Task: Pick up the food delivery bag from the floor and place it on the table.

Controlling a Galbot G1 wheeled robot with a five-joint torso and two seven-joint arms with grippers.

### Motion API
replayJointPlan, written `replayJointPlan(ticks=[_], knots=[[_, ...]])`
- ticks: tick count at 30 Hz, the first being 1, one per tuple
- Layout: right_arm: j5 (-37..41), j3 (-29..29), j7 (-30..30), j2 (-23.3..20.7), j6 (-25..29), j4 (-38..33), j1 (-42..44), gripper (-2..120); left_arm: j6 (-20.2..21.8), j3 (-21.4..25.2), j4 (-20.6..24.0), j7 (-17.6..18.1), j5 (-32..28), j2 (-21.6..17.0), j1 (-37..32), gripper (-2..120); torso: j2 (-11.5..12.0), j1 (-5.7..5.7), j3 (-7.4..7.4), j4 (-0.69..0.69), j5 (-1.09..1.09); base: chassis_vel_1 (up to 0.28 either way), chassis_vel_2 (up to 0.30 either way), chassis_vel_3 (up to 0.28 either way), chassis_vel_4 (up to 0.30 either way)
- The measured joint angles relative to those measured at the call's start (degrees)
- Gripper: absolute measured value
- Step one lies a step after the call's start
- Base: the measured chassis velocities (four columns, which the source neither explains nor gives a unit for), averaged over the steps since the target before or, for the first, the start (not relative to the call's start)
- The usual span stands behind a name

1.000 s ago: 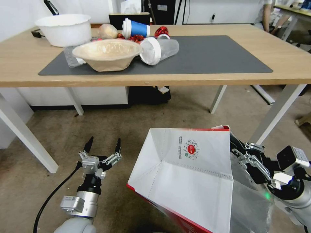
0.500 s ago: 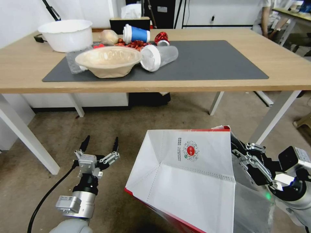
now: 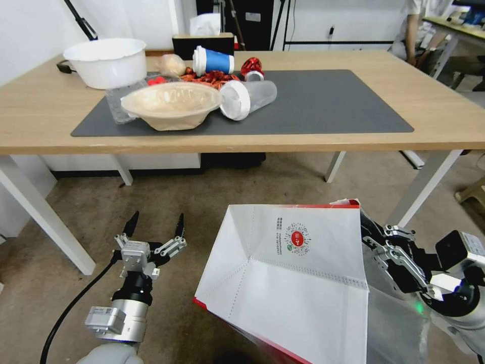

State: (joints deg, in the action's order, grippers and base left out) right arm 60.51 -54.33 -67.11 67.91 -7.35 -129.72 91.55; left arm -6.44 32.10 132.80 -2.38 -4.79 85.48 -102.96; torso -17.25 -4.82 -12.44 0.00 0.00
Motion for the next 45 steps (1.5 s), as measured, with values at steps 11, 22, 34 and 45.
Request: replayJointPlan(ticks=[11, 22, 34, 45], knots=[[-0.29, 0.19, -0.04, 0.41, 0.00, 0.45, -0.37, 0, -0.06, -0.02, 0.00, -0.23, -0.13, -0.13, 0.11, 100, -2.33, -0.67, -1.66, 0.00, 0.00, 0.000, 0.000, 0.000, 0.000], [-0.34, 0.03, -0.30, 0.33, -0.01, 0.43, -0.34, 0, -0.07, 0.04, 0.02, -0.27, -0.10, -0.08, 0.10, 100, -4.71, -1.41, -3.30, 0.00, 0.00, 0.000, 0.000, 0.000, 0.000], [-0.36, -0.41, -0.84, 0.45, 0.04, -0.02, 0.00, 0, -0.15, 0.34, 0.47, -0.18, 0.08, -0.07, 0.01, 100, -7.58, -2.30, -5.27, 0.00, 0.00, 0.000, 0.000, 0.000, 0.000], [-0.23, -0.55, -0.86, 0.45, 0.05, -0.51, 0.07, 0, -0.23, 0.52, 1.14, -0.17, 0.14, 0.09, -0.06, 100, -10.36, -3.33, -7.03, 0.00, 0.00, 0.000, 0.000, 0.000, 0.000]])
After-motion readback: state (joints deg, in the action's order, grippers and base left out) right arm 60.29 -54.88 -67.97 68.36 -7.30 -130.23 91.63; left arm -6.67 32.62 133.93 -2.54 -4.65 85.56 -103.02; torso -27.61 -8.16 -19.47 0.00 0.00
